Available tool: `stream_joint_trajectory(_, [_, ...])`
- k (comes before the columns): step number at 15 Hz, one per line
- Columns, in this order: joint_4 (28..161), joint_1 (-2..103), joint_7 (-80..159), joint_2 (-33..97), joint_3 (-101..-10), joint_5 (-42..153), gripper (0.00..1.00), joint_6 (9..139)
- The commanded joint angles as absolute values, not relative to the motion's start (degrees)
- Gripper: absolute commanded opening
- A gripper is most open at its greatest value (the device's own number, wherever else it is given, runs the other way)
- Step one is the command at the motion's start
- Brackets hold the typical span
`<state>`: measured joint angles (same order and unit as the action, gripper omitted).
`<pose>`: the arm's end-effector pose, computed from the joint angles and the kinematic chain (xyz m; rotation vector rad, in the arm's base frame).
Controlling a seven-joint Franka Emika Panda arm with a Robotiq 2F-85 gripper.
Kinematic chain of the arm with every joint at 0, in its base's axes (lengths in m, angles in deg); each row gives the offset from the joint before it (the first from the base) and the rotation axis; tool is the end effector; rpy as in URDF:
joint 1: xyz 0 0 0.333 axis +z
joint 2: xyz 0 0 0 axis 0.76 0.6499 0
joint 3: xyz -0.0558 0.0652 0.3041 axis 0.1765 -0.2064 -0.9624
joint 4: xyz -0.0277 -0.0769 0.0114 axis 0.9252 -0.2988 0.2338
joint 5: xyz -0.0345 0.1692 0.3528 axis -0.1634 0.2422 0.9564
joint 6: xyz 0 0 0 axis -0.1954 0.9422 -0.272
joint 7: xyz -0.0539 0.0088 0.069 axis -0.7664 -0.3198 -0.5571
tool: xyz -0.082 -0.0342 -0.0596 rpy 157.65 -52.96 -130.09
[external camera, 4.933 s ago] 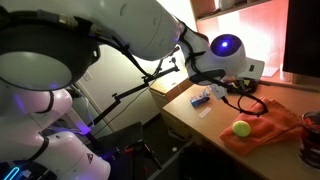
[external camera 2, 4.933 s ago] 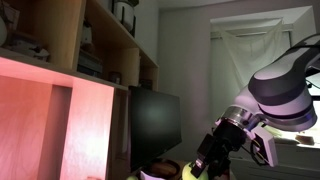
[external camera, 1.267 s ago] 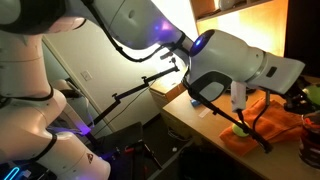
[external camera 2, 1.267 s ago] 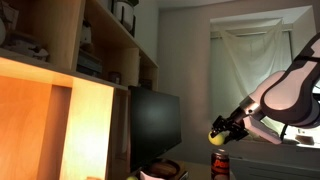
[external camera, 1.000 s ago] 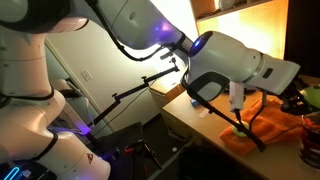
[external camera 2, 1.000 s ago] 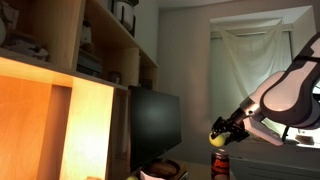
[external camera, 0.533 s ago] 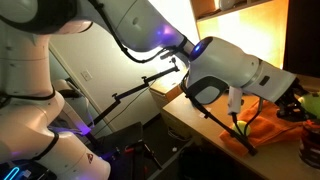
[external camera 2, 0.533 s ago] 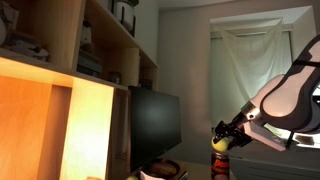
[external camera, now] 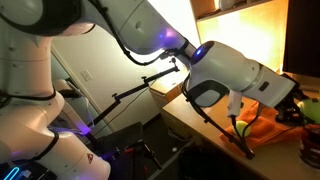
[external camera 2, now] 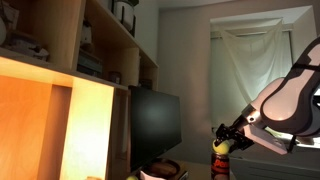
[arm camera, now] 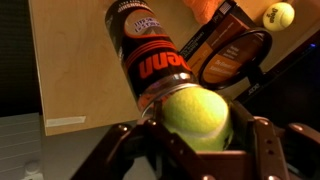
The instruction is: Put the middle tennis bowl in the can
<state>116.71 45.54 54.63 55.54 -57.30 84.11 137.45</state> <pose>0.6255 -0.1154 0.1937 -2.5432 1.2479 -1.1154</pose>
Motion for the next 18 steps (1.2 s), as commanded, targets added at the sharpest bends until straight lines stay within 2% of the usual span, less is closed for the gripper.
stream_joint_trajectory(1, [115.24, 45.22, 57.27, 55.8, -57.7, 85.34, 0.42, 137.42])
stream_joint_trajectory(13, [113.15, 47.11, 59.2, 57.81, -55.12, 88.1, 0.42, 137.45])
stream_joint_trajectory(18, [109.87, 41.97, 61.46, 58.36, -60.58, 82.23, 0.42, 137.45])
